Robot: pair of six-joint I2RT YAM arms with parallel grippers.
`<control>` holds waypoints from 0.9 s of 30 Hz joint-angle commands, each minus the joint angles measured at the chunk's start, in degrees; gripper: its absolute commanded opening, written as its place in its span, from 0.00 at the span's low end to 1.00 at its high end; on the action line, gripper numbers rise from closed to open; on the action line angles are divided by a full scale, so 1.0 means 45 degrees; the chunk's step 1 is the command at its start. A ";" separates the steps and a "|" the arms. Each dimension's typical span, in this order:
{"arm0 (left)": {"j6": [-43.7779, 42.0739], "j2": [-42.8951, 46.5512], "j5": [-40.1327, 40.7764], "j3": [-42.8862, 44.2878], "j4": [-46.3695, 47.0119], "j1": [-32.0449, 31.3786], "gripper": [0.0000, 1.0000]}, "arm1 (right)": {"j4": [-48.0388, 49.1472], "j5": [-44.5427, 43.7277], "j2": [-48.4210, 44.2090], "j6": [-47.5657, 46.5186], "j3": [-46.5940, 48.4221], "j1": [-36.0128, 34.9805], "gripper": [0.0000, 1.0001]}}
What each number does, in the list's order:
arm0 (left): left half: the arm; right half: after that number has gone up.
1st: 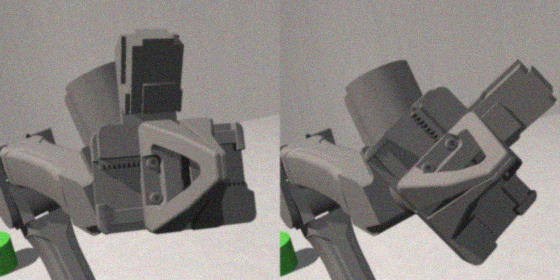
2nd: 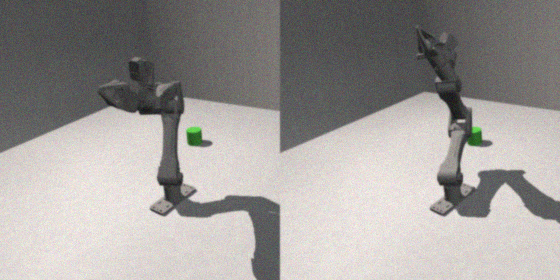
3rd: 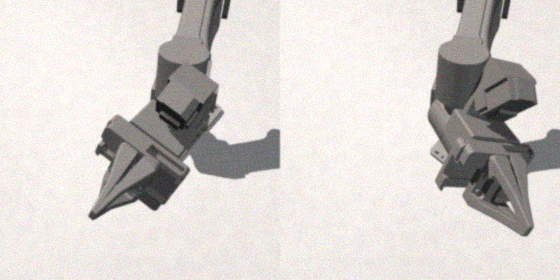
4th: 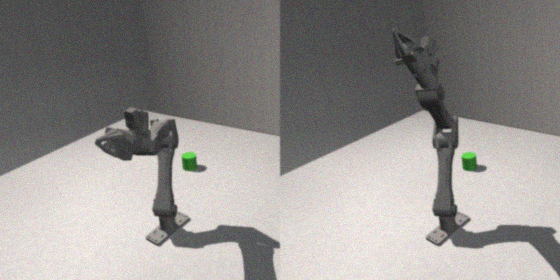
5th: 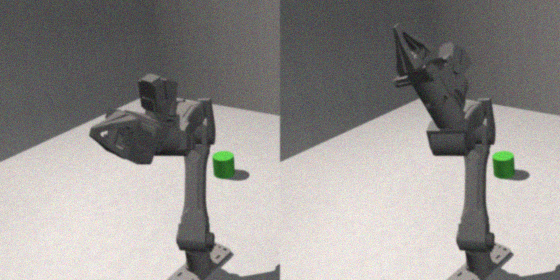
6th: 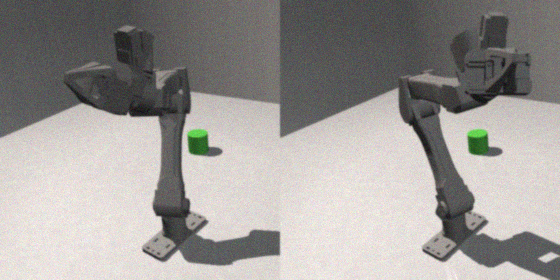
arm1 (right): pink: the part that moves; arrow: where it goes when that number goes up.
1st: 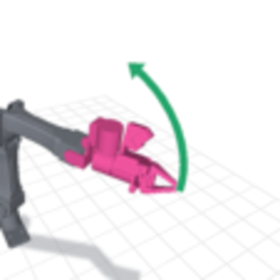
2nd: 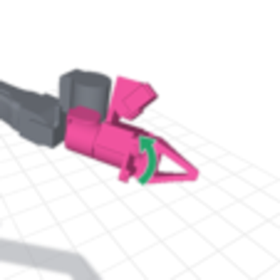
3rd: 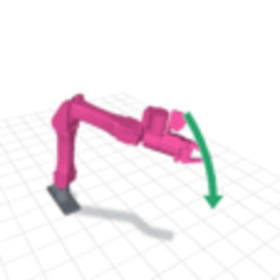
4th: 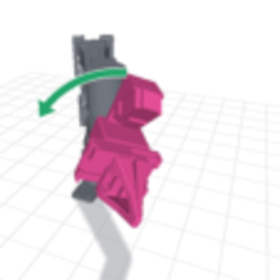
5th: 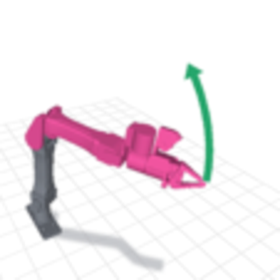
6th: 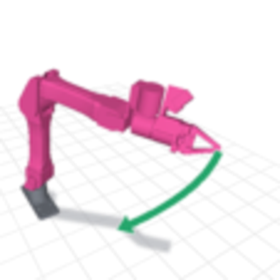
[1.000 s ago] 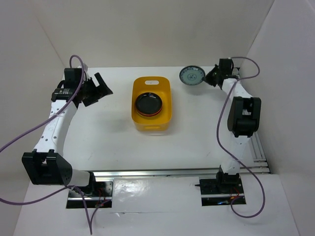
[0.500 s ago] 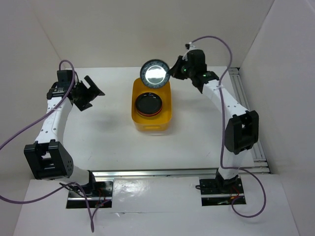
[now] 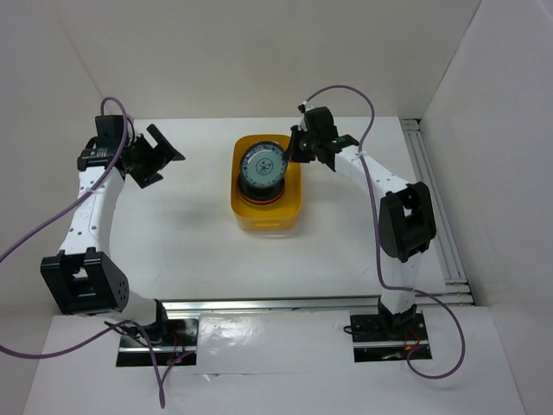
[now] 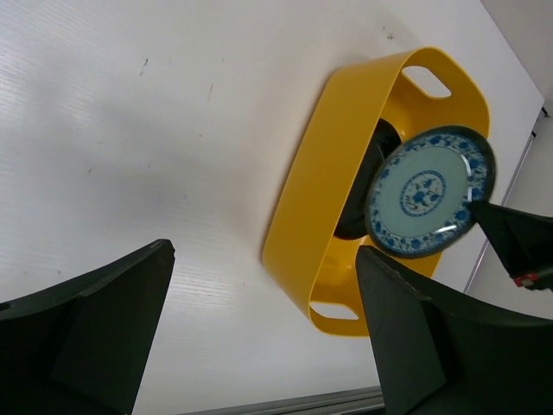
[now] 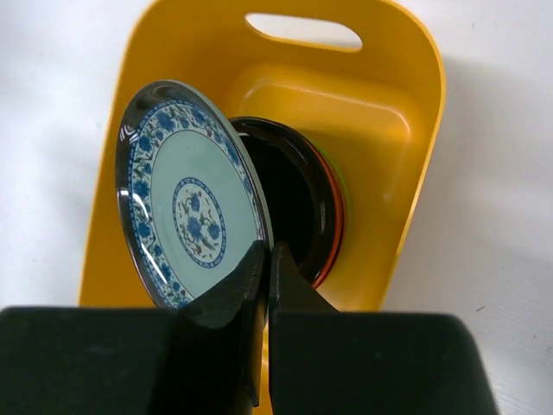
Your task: Place the plates into the plastic bin on the countertop
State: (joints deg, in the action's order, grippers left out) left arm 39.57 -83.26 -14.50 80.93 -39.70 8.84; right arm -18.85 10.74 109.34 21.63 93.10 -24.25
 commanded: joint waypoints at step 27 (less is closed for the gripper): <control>-0.0414 0.2878 0.5527 0.5121 -0.3013 -0.0538 1.00 | -0.5166 -0.5351 -0.5789 -0.2422 0.3554 0.0623 1.00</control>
State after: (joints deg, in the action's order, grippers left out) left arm 38.98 -72.49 3.57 100.12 -51.77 7.90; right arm -34.98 -4.05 94.08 14.70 109.16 -24.01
